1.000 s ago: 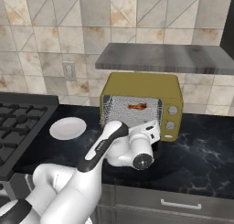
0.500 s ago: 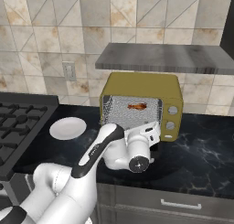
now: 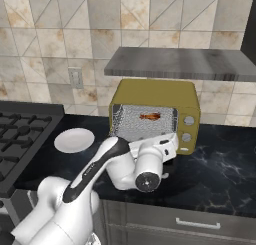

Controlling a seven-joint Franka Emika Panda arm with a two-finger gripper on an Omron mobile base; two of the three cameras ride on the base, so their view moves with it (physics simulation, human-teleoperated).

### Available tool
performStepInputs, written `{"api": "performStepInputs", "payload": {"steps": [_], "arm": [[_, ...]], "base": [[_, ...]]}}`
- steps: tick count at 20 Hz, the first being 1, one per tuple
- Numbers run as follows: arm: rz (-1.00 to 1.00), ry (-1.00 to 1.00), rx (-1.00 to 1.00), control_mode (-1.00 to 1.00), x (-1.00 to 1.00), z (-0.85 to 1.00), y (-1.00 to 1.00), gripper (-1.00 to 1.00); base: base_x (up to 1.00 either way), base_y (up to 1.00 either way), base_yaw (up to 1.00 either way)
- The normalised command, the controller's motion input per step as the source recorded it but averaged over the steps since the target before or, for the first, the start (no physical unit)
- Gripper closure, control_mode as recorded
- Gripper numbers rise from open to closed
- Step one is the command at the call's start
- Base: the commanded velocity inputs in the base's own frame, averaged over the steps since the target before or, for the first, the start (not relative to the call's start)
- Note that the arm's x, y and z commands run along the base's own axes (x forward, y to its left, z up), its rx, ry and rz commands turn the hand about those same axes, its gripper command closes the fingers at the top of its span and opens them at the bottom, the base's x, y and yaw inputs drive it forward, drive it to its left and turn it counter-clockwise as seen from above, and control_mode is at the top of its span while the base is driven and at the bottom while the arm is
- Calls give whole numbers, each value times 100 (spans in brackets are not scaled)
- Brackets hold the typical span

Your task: Open the toaster oven door. Place the hotdog bun on the top rack in the toaster oven and place the chicken drumstick on the bottom rack.

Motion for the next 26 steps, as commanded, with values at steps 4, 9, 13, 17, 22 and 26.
{"api": "performStepInputs", "payload": {"steps": [4,9,13,17,22,26], "arm": [[-6,14,8,-100,-43,34,-3,-100],[-11,34,8,-100,-39,34,-1,-100],[-11,36,7,-100,-36,27,-8,-100],[-16,38,14,-100,-40,26,-12,-100],[-24,40,24,-100,-34,31,-2,-100],[-25,35,22,-100,-29,27,0,-100]], "base": [[0,0,0],[0,0,0],[0,0,0],[0,0,0],[0,0,0],[0,0,0]]}}
